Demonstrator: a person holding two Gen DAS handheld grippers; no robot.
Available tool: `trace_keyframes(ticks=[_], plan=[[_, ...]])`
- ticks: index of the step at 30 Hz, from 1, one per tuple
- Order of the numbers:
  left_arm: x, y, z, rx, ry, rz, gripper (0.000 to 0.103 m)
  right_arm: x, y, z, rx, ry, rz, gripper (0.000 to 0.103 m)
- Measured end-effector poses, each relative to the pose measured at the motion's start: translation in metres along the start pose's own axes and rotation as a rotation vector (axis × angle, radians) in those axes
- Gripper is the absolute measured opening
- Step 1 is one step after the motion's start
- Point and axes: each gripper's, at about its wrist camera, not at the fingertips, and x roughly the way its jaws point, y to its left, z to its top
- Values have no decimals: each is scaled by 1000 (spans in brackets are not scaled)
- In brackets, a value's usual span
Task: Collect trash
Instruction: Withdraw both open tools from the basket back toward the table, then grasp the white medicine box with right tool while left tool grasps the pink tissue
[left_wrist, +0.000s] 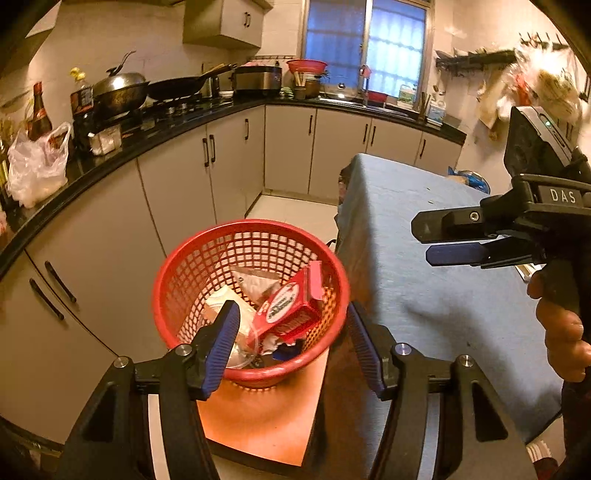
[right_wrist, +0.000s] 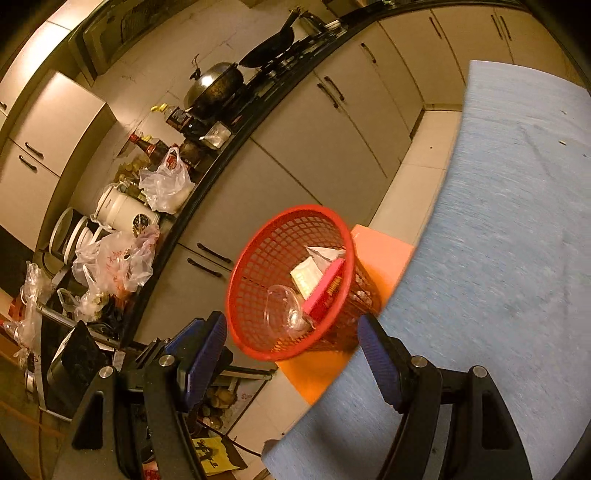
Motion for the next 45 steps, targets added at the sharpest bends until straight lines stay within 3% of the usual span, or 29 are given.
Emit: trace_keyframes(ticks=[16,29,34,40,45], plan=[[-27,-88,-4,129,-14,-33,64,-93,-60,-50,86,-110,-8,78],[-9,-200,-7,283,42,-170,66,-181,-136,-89,205,-243,-35,78],[5,-239,-14,334,75,-231,66,-237,-190,-95,312,-335,-131,78],[23,-265,-18,371,108,-269,66,-291,-271,-83,479,-424,-308,79],[35,-268,-17,383,124,-284,66,-290,-315,-74,560,-394,-386,79]])
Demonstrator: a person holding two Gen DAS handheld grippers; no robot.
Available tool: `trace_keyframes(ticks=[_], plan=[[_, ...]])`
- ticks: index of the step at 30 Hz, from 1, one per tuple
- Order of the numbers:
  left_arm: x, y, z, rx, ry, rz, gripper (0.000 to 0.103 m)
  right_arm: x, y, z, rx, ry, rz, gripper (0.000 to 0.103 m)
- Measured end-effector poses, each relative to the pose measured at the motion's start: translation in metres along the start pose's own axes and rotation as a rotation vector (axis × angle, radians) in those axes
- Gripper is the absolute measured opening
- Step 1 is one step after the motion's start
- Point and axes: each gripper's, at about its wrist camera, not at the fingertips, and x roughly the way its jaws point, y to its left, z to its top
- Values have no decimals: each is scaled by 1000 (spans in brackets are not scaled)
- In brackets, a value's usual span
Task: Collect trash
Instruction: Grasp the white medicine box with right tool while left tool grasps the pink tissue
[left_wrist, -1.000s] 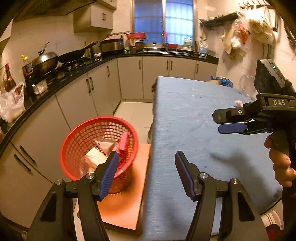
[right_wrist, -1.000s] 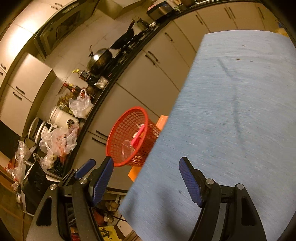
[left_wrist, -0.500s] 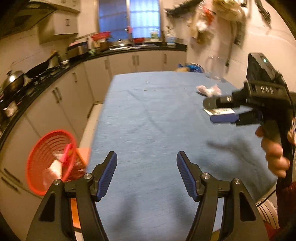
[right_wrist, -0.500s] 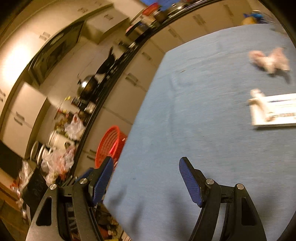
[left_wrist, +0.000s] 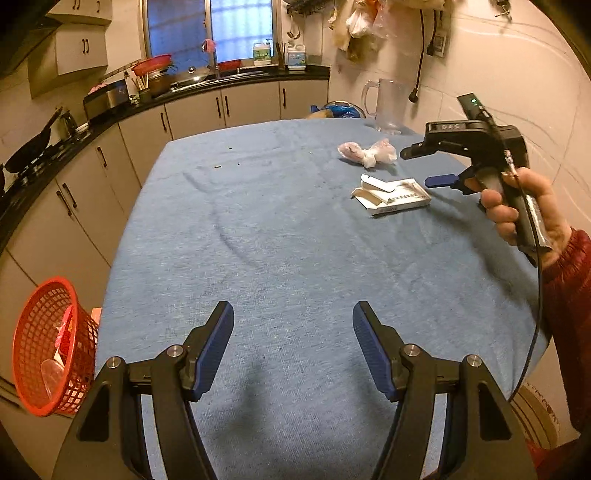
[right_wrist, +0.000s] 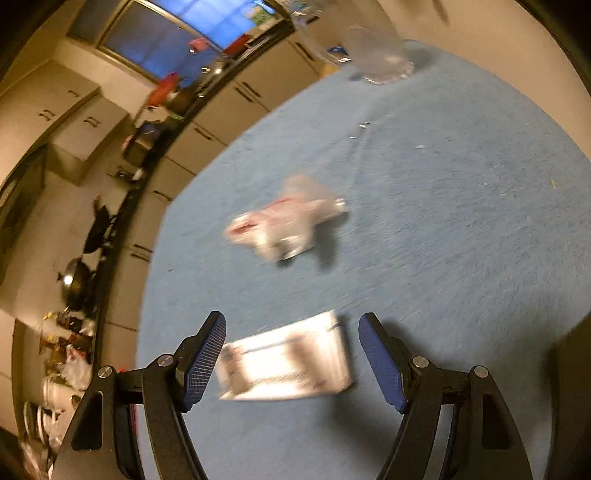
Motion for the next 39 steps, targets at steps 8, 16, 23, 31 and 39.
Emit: trace_keyframes(ticks=[8,16,23,31,39], plan=[[11,16,1,-30,14,-6,66,11,25,-30,-51,172,200,80],[16,32,3,-65,11,-12,66,-13,87,-46,-479,79,24,85],[13,43,5,-67,13,-3,66,45,121,-60,-709,218,-18,84],[16,44,20,-52,13,9,66,57,123,-88,-900,178,-151,60],[32,12,72,-13,23,-71,70,-32,78,-67,-553,-55,14,59]])
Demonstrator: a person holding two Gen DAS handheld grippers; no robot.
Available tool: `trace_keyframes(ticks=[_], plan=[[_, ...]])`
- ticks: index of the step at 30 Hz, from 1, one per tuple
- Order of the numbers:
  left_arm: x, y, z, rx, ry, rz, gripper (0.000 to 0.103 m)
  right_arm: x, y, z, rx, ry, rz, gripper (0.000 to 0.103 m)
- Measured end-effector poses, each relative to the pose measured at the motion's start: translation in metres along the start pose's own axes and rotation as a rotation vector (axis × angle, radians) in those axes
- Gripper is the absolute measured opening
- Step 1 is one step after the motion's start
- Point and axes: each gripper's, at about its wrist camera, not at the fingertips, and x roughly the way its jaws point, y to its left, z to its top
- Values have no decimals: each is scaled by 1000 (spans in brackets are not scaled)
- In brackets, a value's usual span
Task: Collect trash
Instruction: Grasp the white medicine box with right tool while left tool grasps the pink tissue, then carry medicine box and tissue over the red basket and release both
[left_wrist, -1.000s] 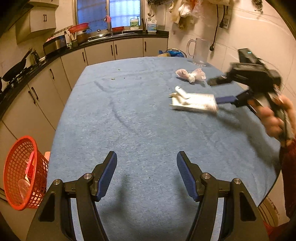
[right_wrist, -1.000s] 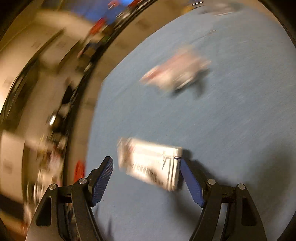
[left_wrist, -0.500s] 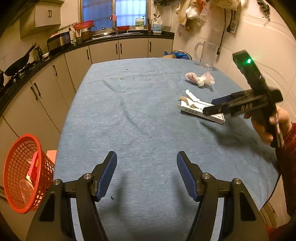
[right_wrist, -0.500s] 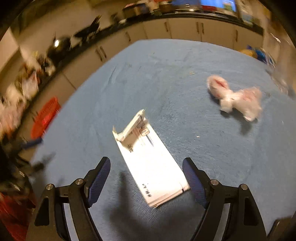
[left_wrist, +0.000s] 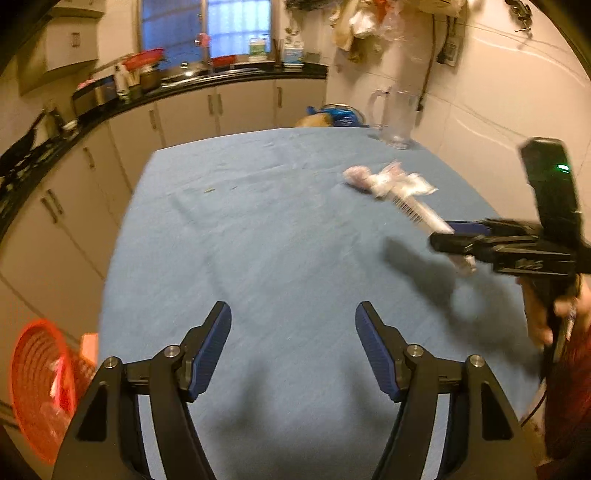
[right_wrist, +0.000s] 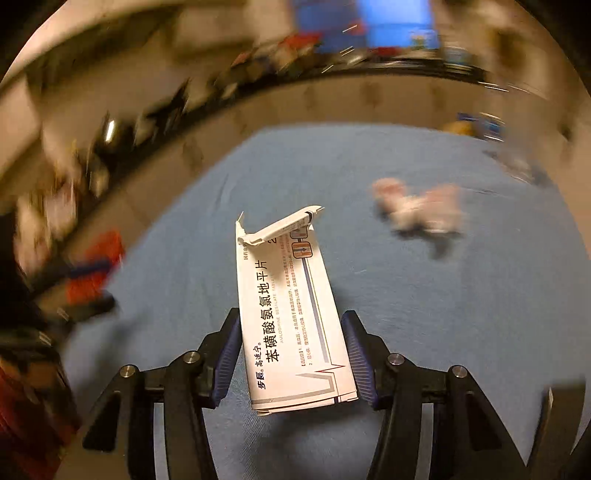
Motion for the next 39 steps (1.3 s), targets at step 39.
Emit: trace_keyframes(ticks=[39], plan=[[128,-16,101,-429,75,-240,30,-67,-69,-49,409,-208,9,59]])
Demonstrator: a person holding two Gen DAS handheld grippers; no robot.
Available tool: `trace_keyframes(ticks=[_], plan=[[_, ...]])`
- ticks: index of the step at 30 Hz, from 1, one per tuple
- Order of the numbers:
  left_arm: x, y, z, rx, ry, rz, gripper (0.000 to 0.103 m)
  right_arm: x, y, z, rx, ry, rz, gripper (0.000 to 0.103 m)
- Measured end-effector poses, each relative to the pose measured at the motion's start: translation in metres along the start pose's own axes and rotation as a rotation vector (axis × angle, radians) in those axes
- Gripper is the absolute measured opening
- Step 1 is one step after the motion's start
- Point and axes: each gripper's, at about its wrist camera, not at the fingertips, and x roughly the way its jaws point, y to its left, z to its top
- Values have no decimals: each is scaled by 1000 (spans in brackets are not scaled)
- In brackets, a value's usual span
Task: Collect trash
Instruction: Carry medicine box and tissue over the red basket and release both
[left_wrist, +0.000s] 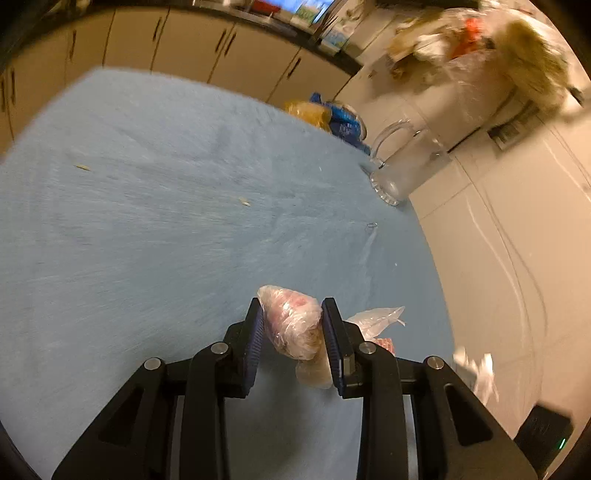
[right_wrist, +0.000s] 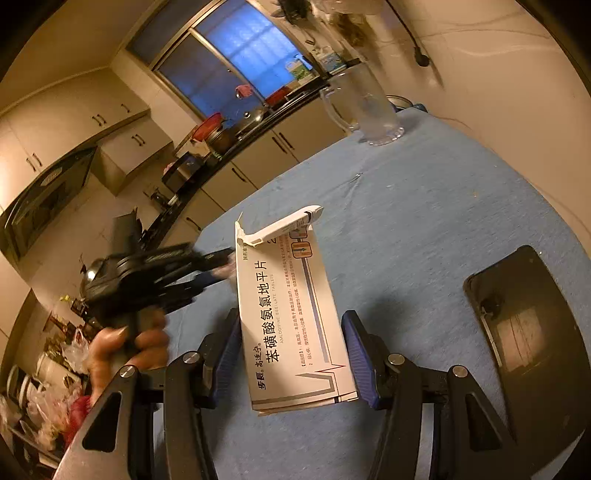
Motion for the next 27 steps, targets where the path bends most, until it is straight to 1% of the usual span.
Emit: trace_keyframes(ticks=[3,5,8,9,11,14,16,18,22,27], plan=[[-51,8,-22,64,-73,55,30,0,14,-9,-17,15,16,59],[-78,16,-36,89,-114,73,30,2,24,-14,-36,27,22,59],[-119,29,-62,133,-180,131,30,7,44,-25,-72,55,39,59],[-135,34,-75,155,-212,164,30,10,51,-29,-86,65,45,59],[-155,41,-91,176,-249,195,30,16,66,-38,-109,93,66,59],[-185,59,-111,175,-301,231,30,27,87,-50,-147,132,82,59],[-200,67,-119,183,-327,271,30,34,101,-56,-167,158,96,59],[-215,79,-126,180,-352,295,30,41,115,-62,-196,176,102,59],[-243,103,-134,153,-395,352,30,57,147,-76,-248,222,129,59],[-278,140,-140,102,-443,378,30,78,193,-92,-327,277,162,59]])
